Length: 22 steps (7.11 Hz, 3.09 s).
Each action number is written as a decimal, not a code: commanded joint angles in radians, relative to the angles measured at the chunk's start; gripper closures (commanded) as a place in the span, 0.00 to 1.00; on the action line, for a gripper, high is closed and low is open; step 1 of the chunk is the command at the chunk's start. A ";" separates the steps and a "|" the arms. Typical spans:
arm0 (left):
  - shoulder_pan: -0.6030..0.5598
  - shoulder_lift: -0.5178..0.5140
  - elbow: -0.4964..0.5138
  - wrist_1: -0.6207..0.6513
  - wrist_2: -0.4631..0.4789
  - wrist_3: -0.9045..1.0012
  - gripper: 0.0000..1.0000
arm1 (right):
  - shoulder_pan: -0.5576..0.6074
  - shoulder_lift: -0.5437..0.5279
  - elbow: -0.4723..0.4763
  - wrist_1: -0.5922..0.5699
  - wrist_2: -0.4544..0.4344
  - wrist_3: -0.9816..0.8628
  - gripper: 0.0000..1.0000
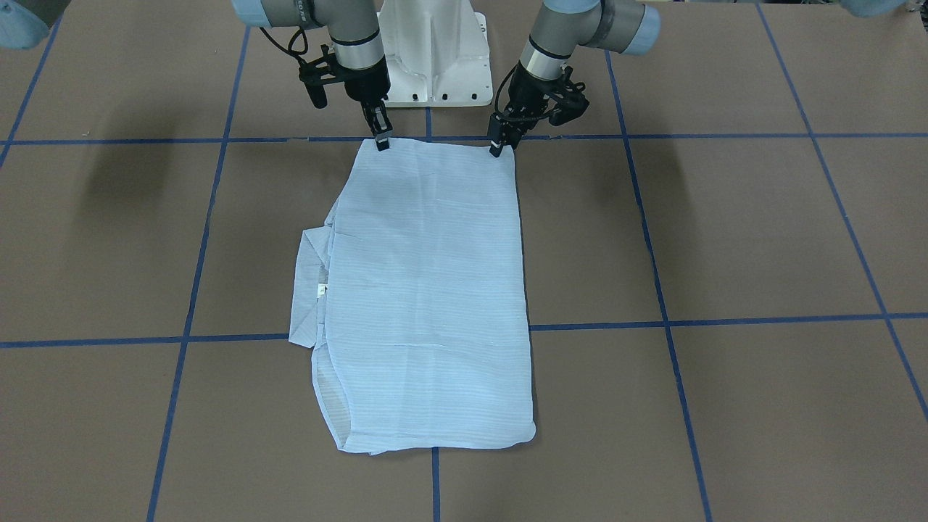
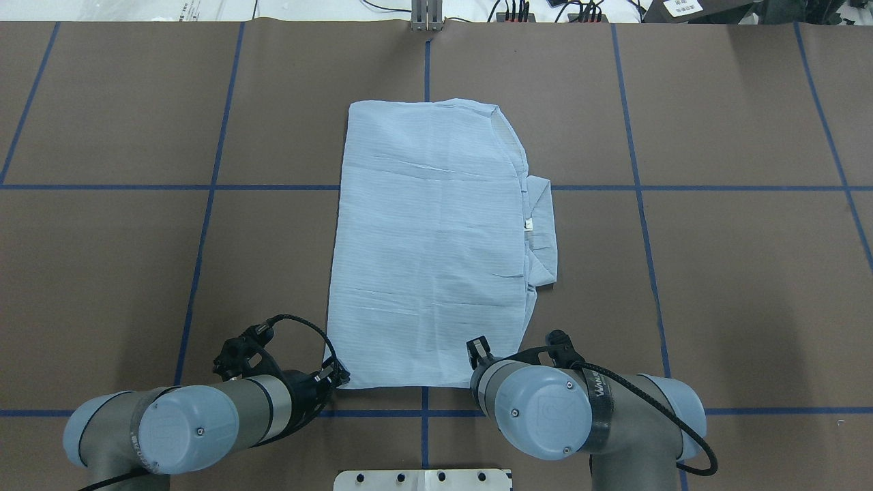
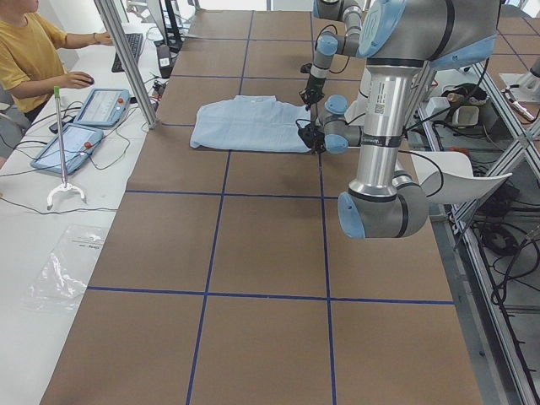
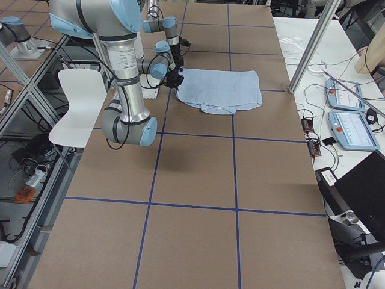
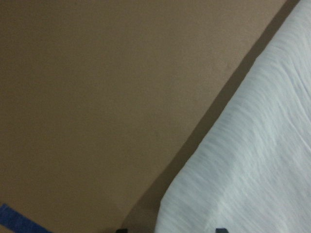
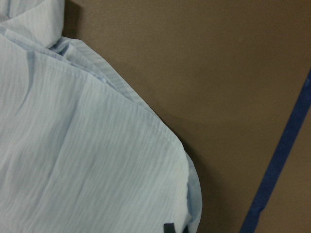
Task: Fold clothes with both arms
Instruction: 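Lower the left gripper to the shirt's other near corner and grasp both corners, then lift the near edge with both grippers and fold it over toward the far edge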
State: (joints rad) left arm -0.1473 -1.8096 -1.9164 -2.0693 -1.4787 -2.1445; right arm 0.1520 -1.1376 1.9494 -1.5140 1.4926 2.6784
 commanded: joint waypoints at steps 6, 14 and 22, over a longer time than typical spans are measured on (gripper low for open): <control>0.056 -0.013 -0.161 0.056 0.087 -0.098 1.00 | -0.043 -0.045 0.084 -0.064 -0.037 0.008 1.00; -0.209 -0.169 -0.157 0.192 -0.020 0.134 1.00 | 0.231 0.120 0.109 -0.269 0.042 -0.240 1.00; -0.555 -0.532 0.704 -0.251 -0.140 0.379 1.00 | 0.578 0.470 -0.838 0.332 0.316 -0.563 1.00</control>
State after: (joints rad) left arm -0.6808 -2.2926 -1.3134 -2.2729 -1.6151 -1.7900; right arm 0.7079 -0.7169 1.2282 -1.2661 1.7952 2.1476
